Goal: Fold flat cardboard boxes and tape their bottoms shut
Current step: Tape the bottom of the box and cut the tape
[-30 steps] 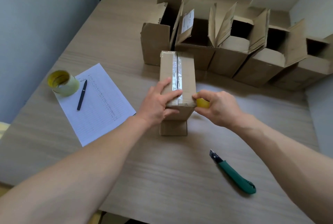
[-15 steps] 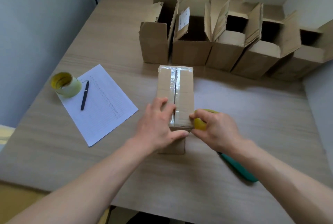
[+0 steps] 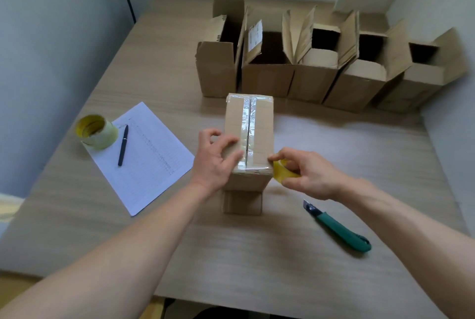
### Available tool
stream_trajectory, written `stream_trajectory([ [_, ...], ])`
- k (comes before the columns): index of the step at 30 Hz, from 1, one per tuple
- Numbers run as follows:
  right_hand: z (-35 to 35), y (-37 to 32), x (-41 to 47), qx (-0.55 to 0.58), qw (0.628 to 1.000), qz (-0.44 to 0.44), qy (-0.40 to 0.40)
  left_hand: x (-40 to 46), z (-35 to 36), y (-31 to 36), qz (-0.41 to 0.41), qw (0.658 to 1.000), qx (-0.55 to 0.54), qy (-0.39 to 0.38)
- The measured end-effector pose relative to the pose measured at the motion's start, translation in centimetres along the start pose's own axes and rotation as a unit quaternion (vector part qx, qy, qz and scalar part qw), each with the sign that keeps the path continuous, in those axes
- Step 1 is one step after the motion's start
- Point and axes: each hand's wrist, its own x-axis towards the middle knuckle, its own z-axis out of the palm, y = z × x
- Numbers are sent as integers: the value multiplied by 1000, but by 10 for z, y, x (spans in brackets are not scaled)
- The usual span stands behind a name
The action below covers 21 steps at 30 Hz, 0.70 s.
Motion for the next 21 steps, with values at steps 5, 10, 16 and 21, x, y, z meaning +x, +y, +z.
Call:
stream_trajectory([
  [5, 0, -3, 5, 19, 1000, 17, -3, -2, 8, 23, -173, 974, -142, 48],
  [10, 5, -9, 5, 26, 1000, 7, 9, -10, 36, 53, -25, 939, 342, -26],
  [16, 3, -7, 5, -21, 1000, 12, 7, 5, 15, 40, -10, 946, 313, -81],
  [21, 6, 5, -9, -85, 996, 9, -23, 20, 10, 46, 295, 882, 344, -132],
])
